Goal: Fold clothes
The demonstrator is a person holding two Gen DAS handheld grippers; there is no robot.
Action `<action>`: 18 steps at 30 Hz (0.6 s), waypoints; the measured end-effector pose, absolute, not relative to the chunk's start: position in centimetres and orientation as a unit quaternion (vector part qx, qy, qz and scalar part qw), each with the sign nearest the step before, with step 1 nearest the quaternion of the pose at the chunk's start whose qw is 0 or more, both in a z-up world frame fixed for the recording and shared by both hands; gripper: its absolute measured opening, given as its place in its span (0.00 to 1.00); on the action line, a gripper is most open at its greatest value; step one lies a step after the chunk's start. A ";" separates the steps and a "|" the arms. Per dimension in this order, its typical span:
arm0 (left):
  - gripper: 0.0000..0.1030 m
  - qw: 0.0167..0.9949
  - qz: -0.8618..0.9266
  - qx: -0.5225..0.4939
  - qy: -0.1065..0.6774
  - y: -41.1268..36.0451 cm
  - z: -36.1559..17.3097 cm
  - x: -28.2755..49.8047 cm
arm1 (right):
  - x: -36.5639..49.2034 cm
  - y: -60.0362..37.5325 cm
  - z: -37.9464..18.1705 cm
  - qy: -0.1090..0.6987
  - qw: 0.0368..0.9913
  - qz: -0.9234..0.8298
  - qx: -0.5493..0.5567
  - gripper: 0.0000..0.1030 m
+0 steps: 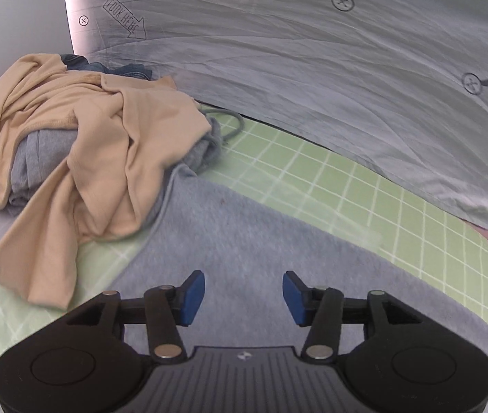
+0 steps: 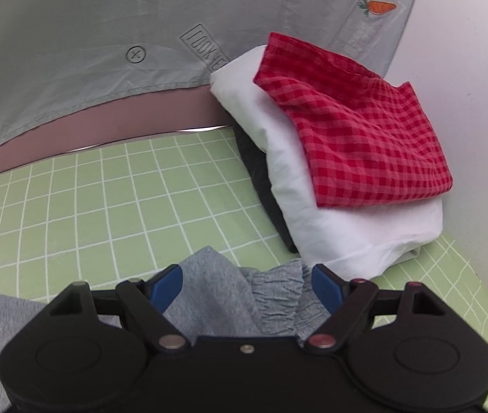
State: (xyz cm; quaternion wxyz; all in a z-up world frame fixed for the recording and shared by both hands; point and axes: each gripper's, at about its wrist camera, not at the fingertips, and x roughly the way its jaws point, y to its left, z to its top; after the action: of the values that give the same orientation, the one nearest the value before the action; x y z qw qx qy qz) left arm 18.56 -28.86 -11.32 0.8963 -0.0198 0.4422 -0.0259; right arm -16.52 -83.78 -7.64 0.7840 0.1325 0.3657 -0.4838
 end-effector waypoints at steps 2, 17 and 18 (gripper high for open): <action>0.52 0.891 -0.032 -0.027 0.453 -30.3 -11.2 16.0 | -17.9 -84.2 -7.6 0.345 0.779 -0.501 0.149 0.75; 0.58 0.864 -0.034 -0.006 0.503 -34.0 -11.6 2.5 | -28.6 -81.8 -10.5 0.349 0.779 -0.470 0.225 0.45; 0.60 0.865 -0.025 -0.014 0.502 -33.0 -11.3 1.8 | -29.4 -81.1 -10.5 0.350 0.779 -0.468 0.226 0.47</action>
State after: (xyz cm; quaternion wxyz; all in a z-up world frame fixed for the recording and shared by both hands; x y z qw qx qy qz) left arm 1.80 -33.03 -11.31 0.8645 -0.0144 0.5018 -0.0252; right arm -29.40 -81.14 -10.50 0.7793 0.2259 0.3498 -0.4683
